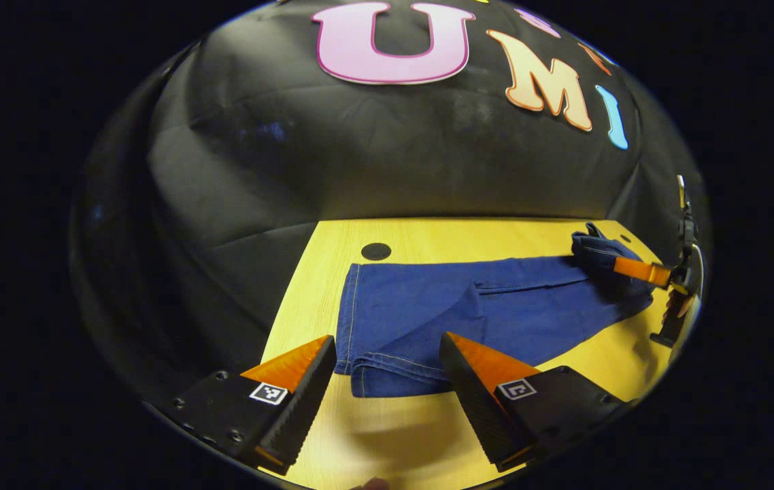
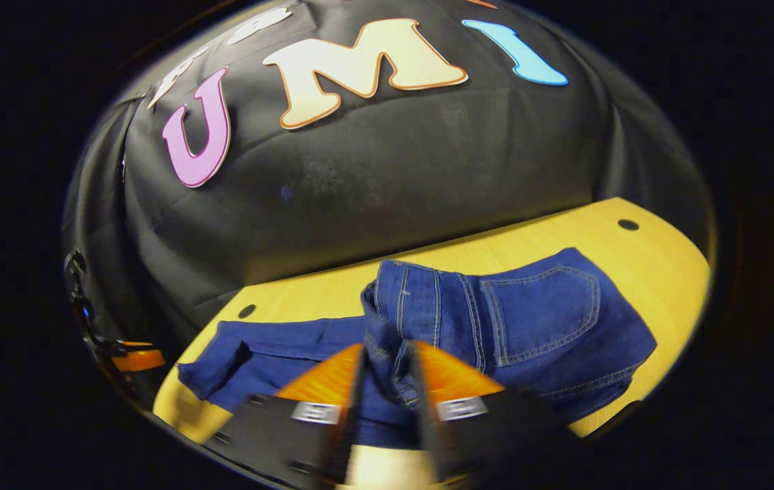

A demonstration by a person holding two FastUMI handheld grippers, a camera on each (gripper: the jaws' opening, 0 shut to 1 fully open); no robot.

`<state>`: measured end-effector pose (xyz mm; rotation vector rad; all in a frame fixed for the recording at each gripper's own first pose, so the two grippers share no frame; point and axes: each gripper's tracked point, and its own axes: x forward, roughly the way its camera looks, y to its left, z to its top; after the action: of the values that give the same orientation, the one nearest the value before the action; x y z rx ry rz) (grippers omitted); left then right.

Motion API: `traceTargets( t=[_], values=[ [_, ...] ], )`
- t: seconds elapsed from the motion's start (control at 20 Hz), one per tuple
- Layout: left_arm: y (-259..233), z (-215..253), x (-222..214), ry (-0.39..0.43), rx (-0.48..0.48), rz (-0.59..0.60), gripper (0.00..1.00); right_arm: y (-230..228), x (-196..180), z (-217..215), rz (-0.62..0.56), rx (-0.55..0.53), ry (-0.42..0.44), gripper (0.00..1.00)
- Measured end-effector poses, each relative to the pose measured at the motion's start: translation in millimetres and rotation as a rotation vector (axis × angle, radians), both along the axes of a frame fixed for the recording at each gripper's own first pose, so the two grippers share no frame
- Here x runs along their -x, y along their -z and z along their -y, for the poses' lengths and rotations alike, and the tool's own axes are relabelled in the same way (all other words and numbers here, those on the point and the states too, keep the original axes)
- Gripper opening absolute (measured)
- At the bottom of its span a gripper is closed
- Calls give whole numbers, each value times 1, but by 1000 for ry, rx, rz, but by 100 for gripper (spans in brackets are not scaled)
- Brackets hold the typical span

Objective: Grasp the waist and the cuffs of the jeans and fold them to make the two legs overlap; first hold the waist and fold one-third of the jeans toward the cuffs, then hold the cuffs and fold the remaining one-third in the same direction to finish folding.

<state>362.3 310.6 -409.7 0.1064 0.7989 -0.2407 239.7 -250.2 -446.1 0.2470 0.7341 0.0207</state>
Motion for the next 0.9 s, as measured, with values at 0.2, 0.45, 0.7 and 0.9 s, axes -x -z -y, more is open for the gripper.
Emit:
traceTargets(
  t=[0.2, 0.45, 0.7, 0.9],
  values=[
    [42, -8, -5, 26, -15, -92, 95, -45, -2, 18, 54, 42, 8, 97],
    [73, -12, -17, 48, -2, -146, 96, -70, 0, 44, 82, 53, 67, 97],
    [78, 4, -10, 59, 61, -191, 80, -57, 13, 49, 33, 32, 101, 97],
    [75, 18, -11, 10, 110, -199, 17, -49, 24, 37, 7, 19, 68, 98]
  ],
)
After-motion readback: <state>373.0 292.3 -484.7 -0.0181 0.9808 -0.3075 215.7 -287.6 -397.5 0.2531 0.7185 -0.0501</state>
